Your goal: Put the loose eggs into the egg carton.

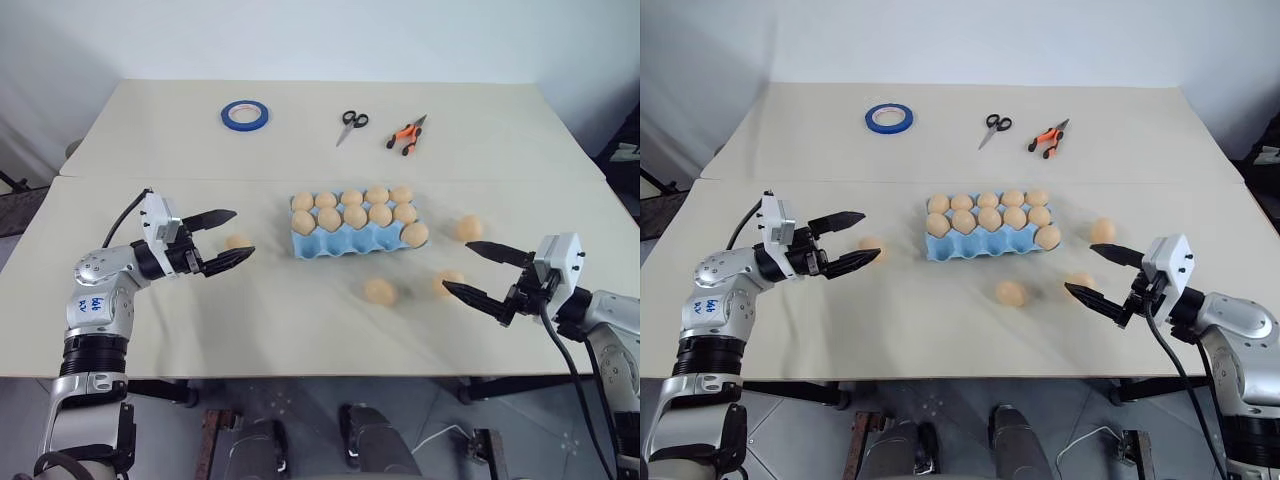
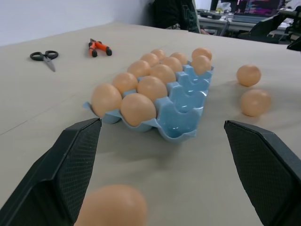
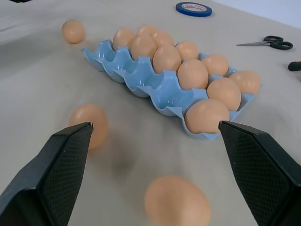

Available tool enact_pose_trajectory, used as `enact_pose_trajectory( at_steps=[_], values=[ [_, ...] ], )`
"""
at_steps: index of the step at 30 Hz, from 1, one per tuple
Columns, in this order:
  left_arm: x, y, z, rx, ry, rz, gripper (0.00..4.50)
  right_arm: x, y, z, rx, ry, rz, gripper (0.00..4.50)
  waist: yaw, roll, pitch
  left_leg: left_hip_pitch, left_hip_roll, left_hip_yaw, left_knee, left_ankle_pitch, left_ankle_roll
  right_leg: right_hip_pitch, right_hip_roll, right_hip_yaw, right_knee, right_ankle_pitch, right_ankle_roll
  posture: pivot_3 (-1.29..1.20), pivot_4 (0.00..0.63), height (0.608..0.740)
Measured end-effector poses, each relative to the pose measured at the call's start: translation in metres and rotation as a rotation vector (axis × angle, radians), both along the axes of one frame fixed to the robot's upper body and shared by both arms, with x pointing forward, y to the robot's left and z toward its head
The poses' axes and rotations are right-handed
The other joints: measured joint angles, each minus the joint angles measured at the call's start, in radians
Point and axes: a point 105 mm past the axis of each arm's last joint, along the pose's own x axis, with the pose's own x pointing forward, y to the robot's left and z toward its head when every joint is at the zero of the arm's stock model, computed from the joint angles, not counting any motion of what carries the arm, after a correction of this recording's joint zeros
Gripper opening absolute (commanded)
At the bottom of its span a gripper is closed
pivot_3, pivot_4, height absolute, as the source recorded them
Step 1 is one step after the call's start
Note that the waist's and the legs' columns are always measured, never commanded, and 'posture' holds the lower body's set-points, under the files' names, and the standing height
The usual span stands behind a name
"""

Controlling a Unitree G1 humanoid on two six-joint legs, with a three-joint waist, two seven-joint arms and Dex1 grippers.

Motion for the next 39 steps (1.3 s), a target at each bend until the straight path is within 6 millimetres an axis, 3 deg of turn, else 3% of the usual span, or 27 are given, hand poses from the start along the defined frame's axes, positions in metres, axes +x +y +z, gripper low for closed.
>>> enact_pose_trajectory(
  at_steps=[12, 19, 23, 27, 33, 39],
  values=[
    [0.002, 0.004, -0.003, -0.044, 0.074, 0.034, 4.45, 0.005, -0.014, 0.020, 0.029, -0.057, -0.105, 4.50, 0.000, 0.000, 0.000, 0.000, 0.000, 0.000, 0.000, 0.000, 0.000, 0.000, 0.000, 0.000, 0.000, 0.000, 0.000, 0.00, 0.150, 0.740],
    [0.000, 0.001, 0.001, -0.037, 0.065, 0.011, 4.45, 0.003, -0.012, 0.028, 0.029, -0.077, -0.116, 4.50, 0.000, 0.000, 0.000, 0.000, 0.000, 0.000, 0.000, 0.000, 0.000, 0.000, 0.000, 0.000, 0.000, 0.000, 0.000, 0.00, 0.150, 0.740],
    [-0.004, -0.002, 0.001, -0.030, 0.061, -0.022, 4.45, 0.009, -0.023, 0.027, 0.012, -0.083, -0.215, 4.50, 0.000, 0.000, 0.000, 0.000, 0.000, 0.000, 0.000, 0.000, 0.000, 0.000, -0.001, 0.000, -0.001, 0.000, 0.000, 0.00, 0.150, 0.740],
    [-0.012, -0.011, 0.007, -0.016, 0.028, -0.090, 4.45, 0.023, -0.048, 0.027, 0.057, -0.092, -0.404, 4.50, 0.000, 0.000, 0.000, 0.000, -0.001, 0.000, 0.000, 0.000, 0.000, 0.000, -0.002, 0.000, -0.001, 0.000, 0.000, 0.00, 0.150, 0.740],
    [-0.023, -0.020, 0.012, -0.016, 0.012, -0.161, 4.45, 0.018, -0.064, 0.029, 0.068, -0.084, -0.450, 4.50, -0.001, 0.000, 0.000, -0.001, -0.001, 0.000, -0.002, 0.000, 0.001, 0.000, -0.001, 0.000, -0.003, 0.000, 0.000, 0.00, 0.150, 0.740],
    [-0.030, -0.027, 0.008, 0.010, 0.017, -0.212, 4.45, 0.029, -0.076, 0.018, 0.084, -0.034, -0.498, 4.50, -0.003, 0.000, 0.000, -0.001, -0.001, 0.000, -0.002, 0.001, 0.002, 0.000, -0.002, 0.001, -0.004, 0.001, 0.002, 0.00, 0.150, 0.740]
  ],
)
